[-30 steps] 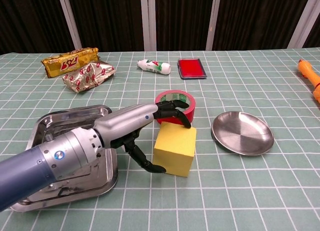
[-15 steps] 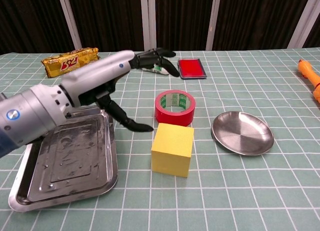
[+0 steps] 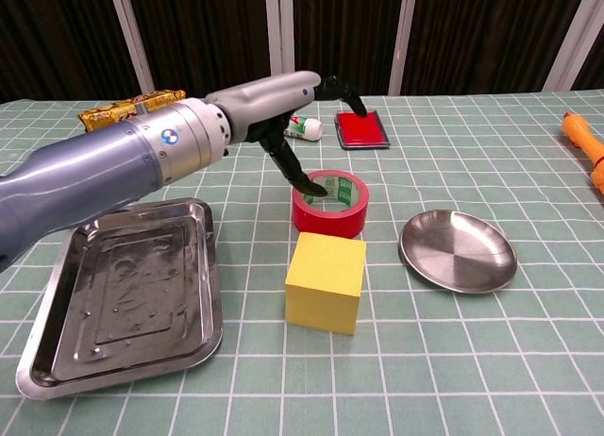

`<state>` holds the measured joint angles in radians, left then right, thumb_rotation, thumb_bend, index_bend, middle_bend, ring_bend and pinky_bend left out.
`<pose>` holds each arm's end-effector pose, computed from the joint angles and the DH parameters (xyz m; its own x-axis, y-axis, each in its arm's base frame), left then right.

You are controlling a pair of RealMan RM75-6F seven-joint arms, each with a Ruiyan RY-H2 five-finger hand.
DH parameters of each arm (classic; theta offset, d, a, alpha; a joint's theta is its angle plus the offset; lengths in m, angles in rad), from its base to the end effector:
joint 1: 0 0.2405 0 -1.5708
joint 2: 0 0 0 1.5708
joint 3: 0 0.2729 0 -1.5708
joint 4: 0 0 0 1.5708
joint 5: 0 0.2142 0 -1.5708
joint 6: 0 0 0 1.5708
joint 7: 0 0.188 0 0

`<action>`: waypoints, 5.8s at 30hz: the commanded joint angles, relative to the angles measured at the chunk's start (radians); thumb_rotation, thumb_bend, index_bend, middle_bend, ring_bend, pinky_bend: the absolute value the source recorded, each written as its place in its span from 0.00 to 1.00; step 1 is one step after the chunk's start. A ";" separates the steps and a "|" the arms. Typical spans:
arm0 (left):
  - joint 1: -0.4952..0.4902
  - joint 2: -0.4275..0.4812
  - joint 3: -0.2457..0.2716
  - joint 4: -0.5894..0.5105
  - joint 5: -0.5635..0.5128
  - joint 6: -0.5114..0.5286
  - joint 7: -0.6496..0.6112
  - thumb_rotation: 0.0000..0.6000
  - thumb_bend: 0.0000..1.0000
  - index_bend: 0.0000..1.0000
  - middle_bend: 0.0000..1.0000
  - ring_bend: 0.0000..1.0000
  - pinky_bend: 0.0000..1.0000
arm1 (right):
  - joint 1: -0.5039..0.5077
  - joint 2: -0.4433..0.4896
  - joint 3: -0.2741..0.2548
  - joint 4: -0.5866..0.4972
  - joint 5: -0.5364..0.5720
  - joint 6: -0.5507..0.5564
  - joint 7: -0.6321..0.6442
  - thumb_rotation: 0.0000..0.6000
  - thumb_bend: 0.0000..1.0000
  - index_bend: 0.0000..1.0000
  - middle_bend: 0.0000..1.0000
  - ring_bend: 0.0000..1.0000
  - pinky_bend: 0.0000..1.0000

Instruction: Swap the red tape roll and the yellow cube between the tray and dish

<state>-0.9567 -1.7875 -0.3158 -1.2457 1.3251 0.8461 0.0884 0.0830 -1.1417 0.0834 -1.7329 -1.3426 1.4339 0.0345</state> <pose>-0.0167 0.4160 -0.0949 0.3113 0.2566 0.9150 0.7876 -0.6085 -0.0974 -0.3276 -0.2290 0.1483 0.2049 -0.0272 0.9784 -0.9692 0.1341 0.2067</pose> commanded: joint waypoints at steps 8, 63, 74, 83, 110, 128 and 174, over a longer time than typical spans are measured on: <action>-0.083 -0.054 -0.015 0.087 -0.207 -0.162 0.102 1.00 0.00 0.15 0.00 0.00 0.00 | -0.003 0.006 -0.001 -0.007 0.001 -0.009 -0.011 1.00 0.02 0.01 0.00 0.00 0.00; 0.147 0.301 0.165 -0.252 0.048 0.258 -0.006 1.00 0.58 0.43 0.49 0.41 0.50 | 0.001 0.020 0.004 -0.007 -0.002 -0.068 0.064 1.00 0.02 0.03 0.00 0.01 0.00; 0.306 0.447 0.357 -0.297 0.141 0.281 -0.070 1.00 0.58 0.43 0.43 0.36 0.47 | 0.003 0.015 -0.005 -0.028 -0.019 -0.073 0.061 1.00 0.02 0.03 0.00 0.01 0.00; 0.329 0.361 0.386 -0.141 0.165 0.228 -0.184 1.00 0.55 0.41 0.28 0.21 0.36 | 0.000 0.015 -0.003 -0.024 -0.014 -0.068 0.063 1.00 0.02 0.03 0.00 0.01 0.00; 0.650 0.459 0.419 -0.204 0.339 0.774 -0.170 1.00 0.02 0.13 0.00 0.00 0.05 | 0.093 0.017 -0.070 -0.031 -0.252 -0.164 0.059 1.00 0.02 0.03 0.00 0.00 0.00; 0.727 0.399 0.334 -0.112 0.319 0.858 -0.108 1.00 0.04 0.14 0.00 0.00 0.05 | 0.449 -0.255 0.110 -0.280 0.180 -0.528 -0.358 1.00 0.00 0.03 0.00 0.00 0.00; 0.756 0.414 0.267 -0.123 0.299 0.812 -0.202 1.00 0.08 0.16 0.00 0.00 0.05 | 0.578 -0.551 0.110 -0.056 0.361 -0.295 -0.451 1.00 0.26 0.29 0.24 0.48 0.55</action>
<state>-0.2007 -1.3731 -0.0485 -1.3691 1.6247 1.6583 -0.1136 0.6710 -1.7164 0.1847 -1.7735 -0.9768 1.1317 -0.4324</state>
